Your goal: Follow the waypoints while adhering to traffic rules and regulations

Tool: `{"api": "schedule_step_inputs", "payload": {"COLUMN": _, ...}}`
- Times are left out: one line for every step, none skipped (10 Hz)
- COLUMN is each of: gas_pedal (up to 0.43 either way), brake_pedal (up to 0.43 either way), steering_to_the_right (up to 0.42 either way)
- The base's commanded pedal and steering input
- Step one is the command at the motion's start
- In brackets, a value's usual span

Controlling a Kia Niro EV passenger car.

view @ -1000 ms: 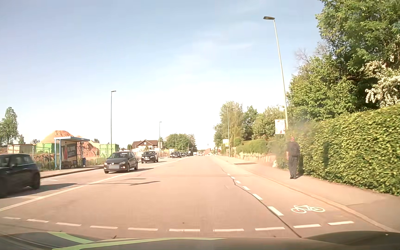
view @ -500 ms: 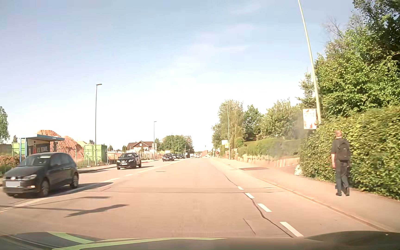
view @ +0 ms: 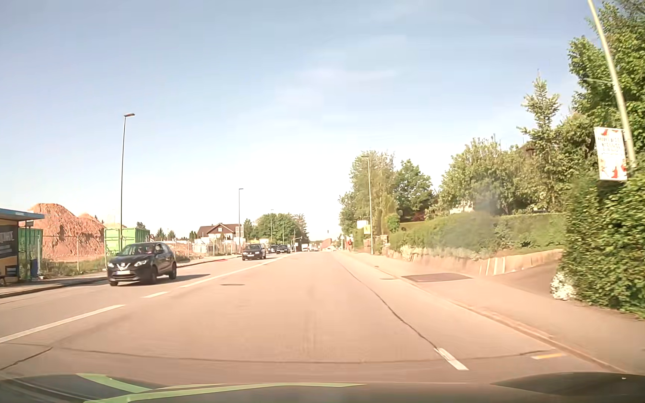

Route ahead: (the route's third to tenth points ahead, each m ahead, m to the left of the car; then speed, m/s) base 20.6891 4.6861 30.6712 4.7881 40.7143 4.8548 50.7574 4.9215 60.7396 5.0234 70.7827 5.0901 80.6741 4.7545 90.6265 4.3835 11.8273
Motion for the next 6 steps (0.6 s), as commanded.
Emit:
{"api": "schedule_step_inputs", "payload": {"gas_pedal": 0.240, "brake_pedal": 0.000, "steering_to_the_right": 0.005}}
{"api": "schedule_step_inputs", "payload": {"gas_pedal": 0.240, "brake_pedal": 0.000, "steering_to_the_right": 0.005}}
{"api": "schedule_step_inputs", "payload": {"gas_pedal": 0.240, "brake_pedal": 0.000, "steering_to_the_right": 0.005}}
{"api": "schedule_step_inputs", "payload": {"gas_pedal": 0.228, "brake_pedal": 0.000, "steering_to_the_right": 0.004}}
{"api": "schedule_step_inputs", "payload": {"gas_pedal": 0.228, "brake_pedal": 0.000, "steering_to_the_right": 0.003}}
{"api": "schedule_step_inputs", "payload": {"gas_pedal": 0.228, "brake_pedal": 0.000, "steering_to_the_right": 0.003}}
